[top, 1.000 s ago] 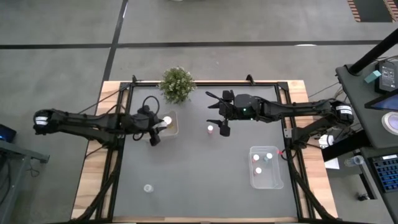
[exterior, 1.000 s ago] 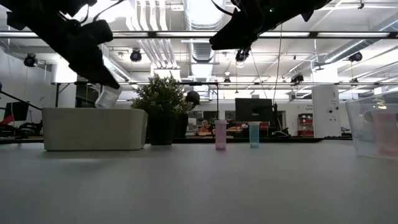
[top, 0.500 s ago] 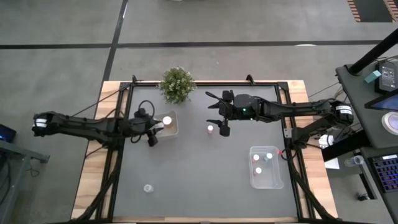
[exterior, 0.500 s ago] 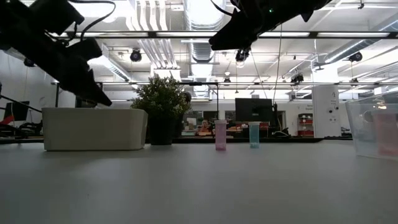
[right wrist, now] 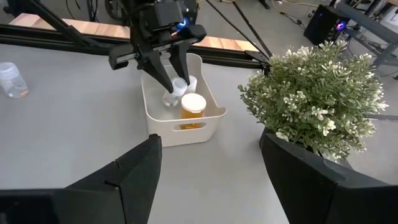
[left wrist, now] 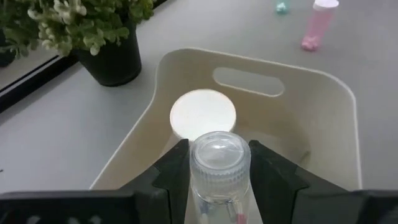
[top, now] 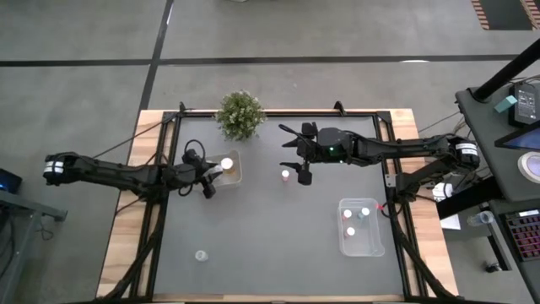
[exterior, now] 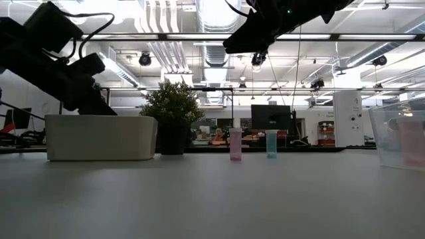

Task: Pick and place medicine bottles into bin by pill shape (circle, oval)
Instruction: Put the top transparent pill bottle into the gray bin, then put the pink pill bottle into the transparent bin

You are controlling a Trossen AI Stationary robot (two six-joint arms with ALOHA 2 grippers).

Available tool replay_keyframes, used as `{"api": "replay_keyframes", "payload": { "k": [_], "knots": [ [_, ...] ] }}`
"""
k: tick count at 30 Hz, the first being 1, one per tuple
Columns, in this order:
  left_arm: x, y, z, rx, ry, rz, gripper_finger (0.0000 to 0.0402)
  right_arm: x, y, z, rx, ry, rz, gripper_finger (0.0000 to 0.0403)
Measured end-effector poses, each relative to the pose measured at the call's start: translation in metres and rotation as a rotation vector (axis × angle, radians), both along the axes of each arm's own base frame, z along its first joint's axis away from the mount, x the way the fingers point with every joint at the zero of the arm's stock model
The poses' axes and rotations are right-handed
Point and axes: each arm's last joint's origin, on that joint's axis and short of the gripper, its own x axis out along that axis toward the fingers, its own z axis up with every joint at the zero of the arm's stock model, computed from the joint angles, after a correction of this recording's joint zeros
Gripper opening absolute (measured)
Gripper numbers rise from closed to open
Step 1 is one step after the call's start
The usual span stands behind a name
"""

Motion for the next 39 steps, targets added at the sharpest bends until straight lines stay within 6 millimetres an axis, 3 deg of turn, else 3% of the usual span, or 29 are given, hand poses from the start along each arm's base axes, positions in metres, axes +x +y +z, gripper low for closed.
{"api": "replay_keyframes", "payload": {
  "k": [11, 21, 32, 39],
  "knots": [
    [-0.003, 0.001, -0.014, 0.031, 0.069, 0.046, 0.0174, 0.000, 0.000, 0.000, 0.000, 0.000, 0.000, 0.0265],
    [-0.003, 0.001, -0.013, 0.028, 0.053, 0.039, 0.0180, 0.000, 0.000, 0.000, 0.009, -0.004, -0.004, 0.0265],
    [0.002, 0.001, 0.008, 0.066, -0.007, 0.010, 0.0180, 0.000, 0.000, 0.000, 0.016, -0.009, -0.008, 0.0265],
    [0.007, 0.001, 0.031, 0.121, -0.040, -0.020, 0.0180, 0.000, 0.000, 0.000, 0.066, -0.013, -0.027, 0.0265]
  ]
}}
